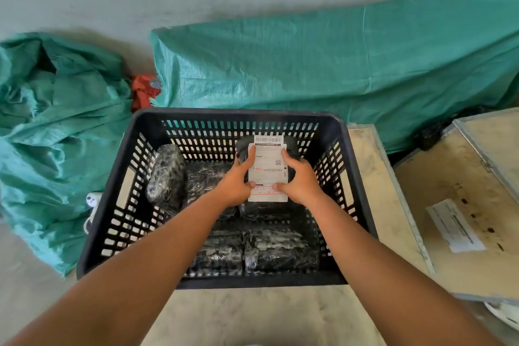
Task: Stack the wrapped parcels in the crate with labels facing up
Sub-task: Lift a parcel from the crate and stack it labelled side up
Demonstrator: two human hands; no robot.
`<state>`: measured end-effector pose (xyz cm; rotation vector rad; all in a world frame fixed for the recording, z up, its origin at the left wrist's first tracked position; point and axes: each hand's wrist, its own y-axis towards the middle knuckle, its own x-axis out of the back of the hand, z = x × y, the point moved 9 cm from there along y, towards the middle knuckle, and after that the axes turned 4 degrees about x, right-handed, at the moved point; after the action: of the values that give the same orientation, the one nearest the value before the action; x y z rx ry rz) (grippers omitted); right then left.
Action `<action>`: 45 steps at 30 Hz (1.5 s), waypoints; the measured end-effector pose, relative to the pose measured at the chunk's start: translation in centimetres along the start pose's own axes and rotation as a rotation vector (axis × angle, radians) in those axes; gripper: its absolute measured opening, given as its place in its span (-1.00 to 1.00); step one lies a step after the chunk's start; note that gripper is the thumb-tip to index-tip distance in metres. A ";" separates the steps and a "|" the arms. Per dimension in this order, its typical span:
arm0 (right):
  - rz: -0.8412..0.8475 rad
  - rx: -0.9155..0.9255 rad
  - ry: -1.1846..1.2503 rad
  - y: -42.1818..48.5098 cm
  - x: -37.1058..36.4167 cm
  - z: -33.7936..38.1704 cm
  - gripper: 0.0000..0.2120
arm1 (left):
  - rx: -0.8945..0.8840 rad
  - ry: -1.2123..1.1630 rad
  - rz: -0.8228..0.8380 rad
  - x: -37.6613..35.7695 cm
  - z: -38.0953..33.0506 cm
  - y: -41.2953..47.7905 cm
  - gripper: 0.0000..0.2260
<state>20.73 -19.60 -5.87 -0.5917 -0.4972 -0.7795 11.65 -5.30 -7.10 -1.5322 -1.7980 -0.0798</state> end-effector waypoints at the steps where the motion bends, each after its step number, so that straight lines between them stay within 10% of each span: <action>1: 0.010 -0.010 -0.030 0.2 -0.5 -0.4 0.00 | 0.013 0.007 -0.001 -0.4 0.7 0.4 -0.11; 14: 0.143 -0.118 -0.183 1.8 -2.4 -2.5 0.02 | 0.124 0.050 0.173 -1.7 3.2 3.1 -0.14; 29: 0.096 0.032 -0.016 -3.1 3.3 0.1 -0.26 | -0.060 0.016 -0.067 2.1 -2.5 -2.6 -0.37; 38: 0.527 -0.026 -0.214 -11.9 0.3 -1.5 -0.52 | -0.142 0.185 0.497 -4.6 -2.1 -10.3 -0.36; 45: 0.546 -0.003 -0.245 -12.3 -0.6 -1.6 -0.55 | -0.160 0.299 0.517 -5.9 -1.0 -11.2 -0.41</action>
<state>11.29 -27.31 -3.71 -0.7871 -0.5253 -0.1890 2.35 -13.73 -5.12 -1.9393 -1.1491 -0.1923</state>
